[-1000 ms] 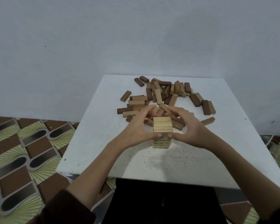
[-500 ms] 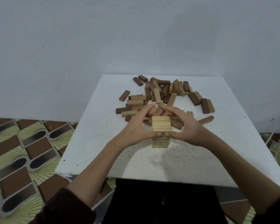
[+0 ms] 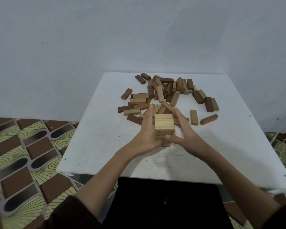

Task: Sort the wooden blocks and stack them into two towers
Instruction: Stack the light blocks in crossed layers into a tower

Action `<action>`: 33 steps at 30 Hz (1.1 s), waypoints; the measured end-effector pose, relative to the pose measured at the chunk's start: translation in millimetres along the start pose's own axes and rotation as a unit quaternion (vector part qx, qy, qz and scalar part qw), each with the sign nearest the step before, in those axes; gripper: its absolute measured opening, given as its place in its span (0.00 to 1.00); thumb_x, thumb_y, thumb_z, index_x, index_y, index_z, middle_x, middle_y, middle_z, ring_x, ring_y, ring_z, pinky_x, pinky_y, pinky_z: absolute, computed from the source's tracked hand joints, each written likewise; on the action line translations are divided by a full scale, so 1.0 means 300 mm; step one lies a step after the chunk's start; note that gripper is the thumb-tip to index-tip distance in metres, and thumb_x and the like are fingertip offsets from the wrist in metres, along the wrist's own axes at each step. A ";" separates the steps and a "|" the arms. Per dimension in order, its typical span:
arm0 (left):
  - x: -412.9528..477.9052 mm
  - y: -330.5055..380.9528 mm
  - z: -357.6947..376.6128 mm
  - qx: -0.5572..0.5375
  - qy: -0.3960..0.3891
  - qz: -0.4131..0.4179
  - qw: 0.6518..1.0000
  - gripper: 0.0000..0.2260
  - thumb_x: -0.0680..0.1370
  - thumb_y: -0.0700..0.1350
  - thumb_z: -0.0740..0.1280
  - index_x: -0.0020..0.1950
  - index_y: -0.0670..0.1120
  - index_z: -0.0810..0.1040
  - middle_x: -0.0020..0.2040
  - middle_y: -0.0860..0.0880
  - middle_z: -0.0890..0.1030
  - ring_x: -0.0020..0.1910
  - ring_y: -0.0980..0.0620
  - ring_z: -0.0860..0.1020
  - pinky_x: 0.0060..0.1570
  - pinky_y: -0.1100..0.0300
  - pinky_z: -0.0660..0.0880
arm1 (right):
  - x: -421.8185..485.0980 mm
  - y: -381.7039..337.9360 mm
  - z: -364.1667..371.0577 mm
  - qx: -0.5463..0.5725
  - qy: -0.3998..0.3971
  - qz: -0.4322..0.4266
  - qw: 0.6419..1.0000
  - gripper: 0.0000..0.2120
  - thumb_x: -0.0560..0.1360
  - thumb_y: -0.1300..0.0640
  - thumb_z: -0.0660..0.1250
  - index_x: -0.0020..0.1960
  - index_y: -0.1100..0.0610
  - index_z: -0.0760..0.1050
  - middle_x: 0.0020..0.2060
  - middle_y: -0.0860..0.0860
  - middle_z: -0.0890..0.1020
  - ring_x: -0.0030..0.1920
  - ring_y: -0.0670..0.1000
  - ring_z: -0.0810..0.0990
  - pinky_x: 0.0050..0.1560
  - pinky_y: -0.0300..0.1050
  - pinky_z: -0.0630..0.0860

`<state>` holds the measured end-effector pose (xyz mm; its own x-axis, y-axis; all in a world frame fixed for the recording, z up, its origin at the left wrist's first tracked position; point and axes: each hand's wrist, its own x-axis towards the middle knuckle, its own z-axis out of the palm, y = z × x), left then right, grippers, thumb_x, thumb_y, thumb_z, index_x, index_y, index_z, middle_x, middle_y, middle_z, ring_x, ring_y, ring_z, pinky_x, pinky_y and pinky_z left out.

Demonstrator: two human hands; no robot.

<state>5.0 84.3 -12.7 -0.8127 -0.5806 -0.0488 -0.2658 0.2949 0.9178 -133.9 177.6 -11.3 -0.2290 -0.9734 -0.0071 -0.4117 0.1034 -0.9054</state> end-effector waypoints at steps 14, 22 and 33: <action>0.001 0.007 0.033 -0.039 -0.009 -0.026 0.999 0.47 0.75 0.37 0.69 0.76 0.54 0.34 0.75 0.54 0.48 0.71 0.58 0.59 0.62 0.68 0.67 | -0.005 -0.007 0.069 0.045 0.026 0.050 0.997 0.40 0.73 0.46 0.58 0.76 0.51 0.39 0.69 0.40 0.54 0.68 0.38 0.52 0.70 0.39 0.51; -0.005 0.013 0.038 -0.040 -0.009 -0.026 0.999 0.45 0.75 0.36 0.67 0.75 0.54 0.35 0.75 0.53 0.50 0.66 0.64 0.61 0.51 0.80 0.65 | 0.003 0.016 0.073 0.043 0.024 0.058 0.997 0.38 0.73 0.43 0.53 0.76 0.48 0.37 0.75 0.46 0.52 0.74 0.47 0.52 0.75 0.54 0.53; -0.001 0.008 0.042 -0.056 -0.015 -0.025 0.998 0.45 0.76 0.33 0.66 0.75 0.54 0.35 0.66 0.58 0.55 0.58 0.70 0.66 0.48 0.78 0.70 | -0.001 0.018 0.070 0.017 0.029 0.037 0.999 0.30 0.82 0.52 0.53 0.76 0.50 0.39 0.75 0.48 0.51 0.75 0.47 0.51 0.75 0.53 0.52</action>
<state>-1.8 94.7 -15.5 -0.8159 -0.5685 -0.1055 -0.2481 0.1794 0.9520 -117.5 174.1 -25.0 -0.3084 -0.9498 -0.0520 -0.3619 0.1677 -0.9170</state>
